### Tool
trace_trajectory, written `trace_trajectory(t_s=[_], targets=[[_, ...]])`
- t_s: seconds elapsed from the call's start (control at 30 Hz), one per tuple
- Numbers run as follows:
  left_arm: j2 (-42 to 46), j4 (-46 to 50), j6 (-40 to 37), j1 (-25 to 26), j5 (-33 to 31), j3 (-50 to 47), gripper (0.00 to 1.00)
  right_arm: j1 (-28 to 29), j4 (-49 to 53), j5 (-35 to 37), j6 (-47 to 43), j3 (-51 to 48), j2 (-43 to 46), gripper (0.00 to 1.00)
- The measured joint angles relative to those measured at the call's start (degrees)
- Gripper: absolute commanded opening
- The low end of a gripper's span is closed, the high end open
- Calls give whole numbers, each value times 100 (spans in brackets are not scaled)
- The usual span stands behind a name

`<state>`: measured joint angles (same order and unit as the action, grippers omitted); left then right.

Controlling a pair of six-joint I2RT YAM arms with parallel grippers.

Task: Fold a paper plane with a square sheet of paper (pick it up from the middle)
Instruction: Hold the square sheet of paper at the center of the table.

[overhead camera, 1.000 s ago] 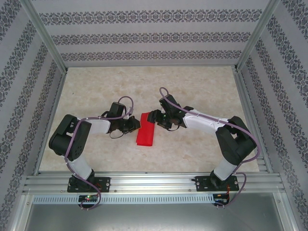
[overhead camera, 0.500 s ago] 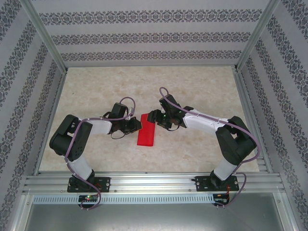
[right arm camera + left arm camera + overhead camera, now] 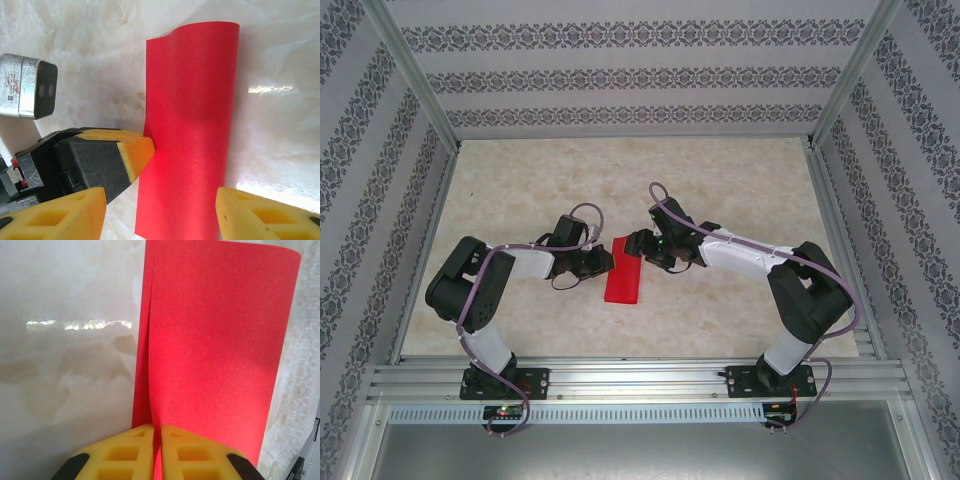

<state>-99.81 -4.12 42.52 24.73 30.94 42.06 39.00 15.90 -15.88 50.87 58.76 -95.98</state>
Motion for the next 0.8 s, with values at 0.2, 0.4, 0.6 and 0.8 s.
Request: trace_trajectory(t_s=[0.2, 0.4, 0.6, 0.8], targets=[[0, -11, 0, 4, -15, -2, 12, 2, 0, 0, 0, 0, 0, 54], [0, -4, -2, 9, -44, -2, 12, 28, -33, -4, 63, 0, 0, 33], [0, -2, -4, 11, -48, -2, 12, 190, -356, -162, 195, 0, -59, 20], [2, 9, -20, 17, -85, -2, 12, 243, -573, -225, 308, 2, -420, 18]])
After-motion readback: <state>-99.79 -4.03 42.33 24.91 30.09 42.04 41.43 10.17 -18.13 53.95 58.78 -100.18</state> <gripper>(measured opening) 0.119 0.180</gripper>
